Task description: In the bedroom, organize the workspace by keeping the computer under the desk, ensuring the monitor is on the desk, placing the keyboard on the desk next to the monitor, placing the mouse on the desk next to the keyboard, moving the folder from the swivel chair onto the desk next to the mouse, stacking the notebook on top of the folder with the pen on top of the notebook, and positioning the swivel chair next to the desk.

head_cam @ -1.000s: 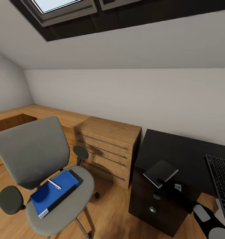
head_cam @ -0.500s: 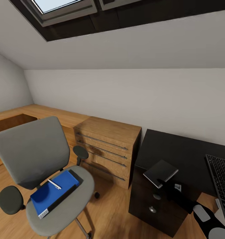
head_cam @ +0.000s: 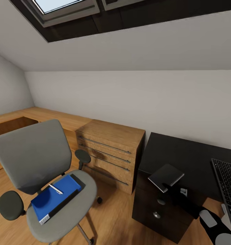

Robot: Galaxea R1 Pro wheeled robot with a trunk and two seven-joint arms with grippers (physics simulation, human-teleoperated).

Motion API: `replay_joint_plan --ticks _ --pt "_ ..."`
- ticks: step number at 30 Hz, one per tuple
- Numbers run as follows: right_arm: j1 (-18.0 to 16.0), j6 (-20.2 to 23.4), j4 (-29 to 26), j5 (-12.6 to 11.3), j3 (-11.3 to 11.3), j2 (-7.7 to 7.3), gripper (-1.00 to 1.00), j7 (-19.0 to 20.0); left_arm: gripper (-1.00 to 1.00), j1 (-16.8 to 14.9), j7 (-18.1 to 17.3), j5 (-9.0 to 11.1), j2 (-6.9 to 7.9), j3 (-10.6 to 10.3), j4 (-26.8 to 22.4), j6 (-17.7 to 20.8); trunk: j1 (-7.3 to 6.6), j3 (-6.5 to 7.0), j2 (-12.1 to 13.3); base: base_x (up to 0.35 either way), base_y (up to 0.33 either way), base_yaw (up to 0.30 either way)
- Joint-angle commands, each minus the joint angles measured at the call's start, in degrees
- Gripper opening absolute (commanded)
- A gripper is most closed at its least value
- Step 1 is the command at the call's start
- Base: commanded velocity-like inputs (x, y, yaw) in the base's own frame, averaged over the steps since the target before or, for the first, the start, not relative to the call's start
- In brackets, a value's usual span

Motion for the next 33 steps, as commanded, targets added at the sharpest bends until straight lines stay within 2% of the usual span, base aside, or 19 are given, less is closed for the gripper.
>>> replay_joint_plan --ticks 1,5,12,15,22,26,33 --pt "-0.05 0.10 0.05 0.15 -0.20 -0.07 -1.00 0.07 1.00 -0.05 0.14 -0.39 0.01 0.34 0.40 -0.16 0.00 -0.06 -0.03 0.000 0.000 0.000" --pt "-0.05 -0.07 0.05 0.15 -0.20 -0.28 -1.00 0.07 1.00 -0.04 0.10 -0.40 0.62 0.34 1.70 -0.22 0.00 -0.06 -0.03 0.000 0.000 0.000" --pt "-0.05 -0.16 0.52 0.11 -0.20 -0.78 -1.00 0.10 1.00 -0.03 0.02 -0.34 2.85 0.33 4.97 -0.89 0.00 -0.06 -0.03 0.000 0.000 0.000" --pt "-0.06 -0.19 0.59 0.12 -0.20 -0.93 -1.00 0.10 1.00 -0.03 -0.02 -0.33 3.74 0.33 5.35 -2.46 0.00 -0.06 -0.03 0.000 0.000 0.000" --pt "-0.04 -0.07 0.66 0.12 -0.20 -1.06 -1.00 0.08 1.00 0.24 -0.08 -0.38 5.58 0.33 5.69 -9.65 0.00 -0.06 -0.03 0.000 0.000 0.000" --pt "-0.03 -0.05 0.66 0.12 -0.20 -1.07 -1.00 0.07 1.00 1.50 -0.46 -0.40 6.23 0.33 5.75 -11.28 0.00 -0.06 -0.03 0.000 0.000 0.000" --pt "-0.04 -0.04 0.67 0.12 -0.20 -1.08 -1.00 0.07 1.00 2.68 -1.35 -0.41 6.56 0.33 5.80 -11.94 0.00 -0.06 -0.03 0.000 0.000 0.000"
